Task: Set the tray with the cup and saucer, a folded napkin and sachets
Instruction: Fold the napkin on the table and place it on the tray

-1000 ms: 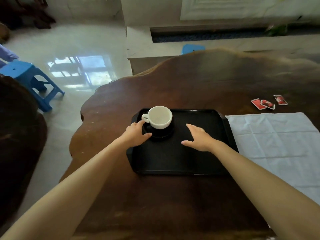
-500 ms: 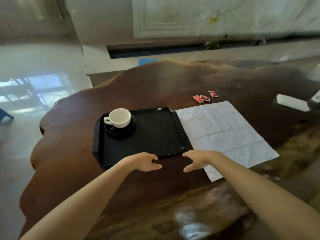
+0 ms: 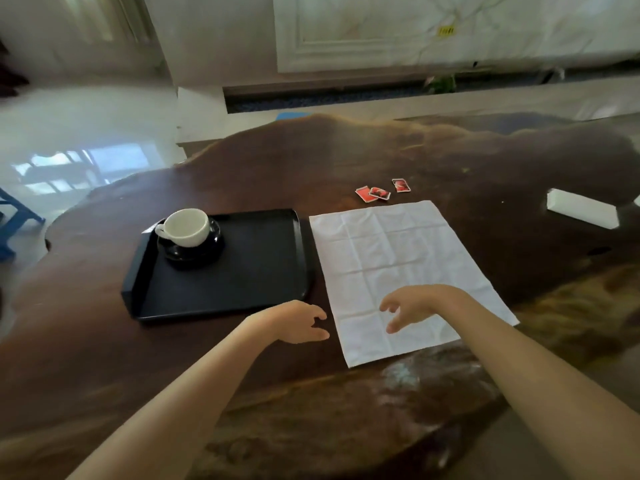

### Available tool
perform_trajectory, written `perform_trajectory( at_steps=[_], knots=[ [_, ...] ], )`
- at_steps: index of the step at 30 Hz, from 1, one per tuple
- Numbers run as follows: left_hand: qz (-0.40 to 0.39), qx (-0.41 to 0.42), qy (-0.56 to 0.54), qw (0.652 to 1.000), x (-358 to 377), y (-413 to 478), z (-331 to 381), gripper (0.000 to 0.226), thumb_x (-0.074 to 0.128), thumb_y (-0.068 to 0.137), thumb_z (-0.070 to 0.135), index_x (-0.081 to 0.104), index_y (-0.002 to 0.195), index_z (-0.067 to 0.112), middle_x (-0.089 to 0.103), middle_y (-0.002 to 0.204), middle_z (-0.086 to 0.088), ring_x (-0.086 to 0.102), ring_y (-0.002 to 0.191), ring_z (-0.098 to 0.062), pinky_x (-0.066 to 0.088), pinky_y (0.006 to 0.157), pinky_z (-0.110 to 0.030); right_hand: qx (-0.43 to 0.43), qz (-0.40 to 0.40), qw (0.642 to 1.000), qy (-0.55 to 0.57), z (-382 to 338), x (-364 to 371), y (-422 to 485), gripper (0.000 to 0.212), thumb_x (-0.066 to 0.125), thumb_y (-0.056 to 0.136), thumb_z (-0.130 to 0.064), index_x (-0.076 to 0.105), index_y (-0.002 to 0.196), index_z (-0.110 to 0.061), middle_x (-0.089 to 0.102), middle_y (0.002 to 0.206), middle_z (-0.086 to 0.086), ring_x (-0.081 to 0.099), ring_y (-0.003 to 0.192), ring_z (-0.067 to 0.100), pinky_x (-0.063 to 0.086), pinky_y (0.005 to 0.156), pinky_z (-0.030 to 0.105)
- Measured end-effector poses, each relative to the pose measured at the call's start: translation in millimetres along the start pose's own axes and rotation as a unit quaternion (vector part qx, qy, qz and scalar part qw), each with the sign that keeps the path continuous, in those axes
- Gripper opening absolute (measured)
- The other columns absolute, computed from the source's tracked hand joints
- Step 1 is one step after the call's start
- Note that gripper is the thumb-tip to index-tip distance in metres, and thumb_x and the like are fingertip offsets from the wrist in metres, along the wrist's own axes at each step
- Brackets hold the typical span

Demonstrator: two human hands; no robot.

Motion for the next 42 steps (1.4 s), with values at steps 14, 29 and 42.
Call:
perform_trajectory(
  at_steps=[14, 29, 42],
  knots=[
    [0.009, -0.006, -0.011, 1.0, 62, 21, 18, 0.049, 0.047, 0.091, 0.041, 0.04, 0.136, 0.022, 0.053, 0.134, -0.005, 0.051, 0.118, -0.023, 0.042, 0.097, -0.033, 0.041, 0.062, 0.987, 0.142, 77, 67, -41, 0.055, 0.054, 0.09, -0.041, 0.04, 0.138, -0.018, 0.046, 0.14, 0.004, 0.049, 0.121, 0.02, 0.042, 0.099, 0.032],
    [0.033, -0.004, -0.02, 0.999, 66, 81, 55, 0.049, 0.047, 0.093, 0.036, 0.037, 0.137, 0.017, 0.047, 0.139, -0.008, 0.047, 0.124, -0.026, 0.038, 0.1, -0.034, 0.037, 0.088, 0.984, 0.148, 132, 73, -8, 0.05, 0.054, 0.091, -0.033, 0.041, 0.135, -0.015, 0.047, 0.139, 0.008, 0.054, 0.114, 0.025, 0.047, 0.091, 0.033],
    [0.185, -0.109, 0.016, 0.976, 113, 142, 106, 0.065, 0.061, 0.077, 0.05, 0.036, 0.133, 0.026, 0.034, 0.14, -0.003, 0.032, 0.127, -0.026, 0.034, 0.102, -0.04, -0.14, 0.159, 0.97, -0.119, 220, 74, 57, 0.063, 0.065, 0.079, -0.033, 0.033, 0.131, -0.02, 0.037, 0.129, 0.008, 0.039, 0.115, 0.029, 0.042, 0.088, 0.037]
  ],
)
Point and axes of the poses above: each hand's wrist, its own y-axis towards the middle knuckle, its own x-axis out of the palm, z = x × y, the point moved 4 cm from there along y, towards the middle knuckle
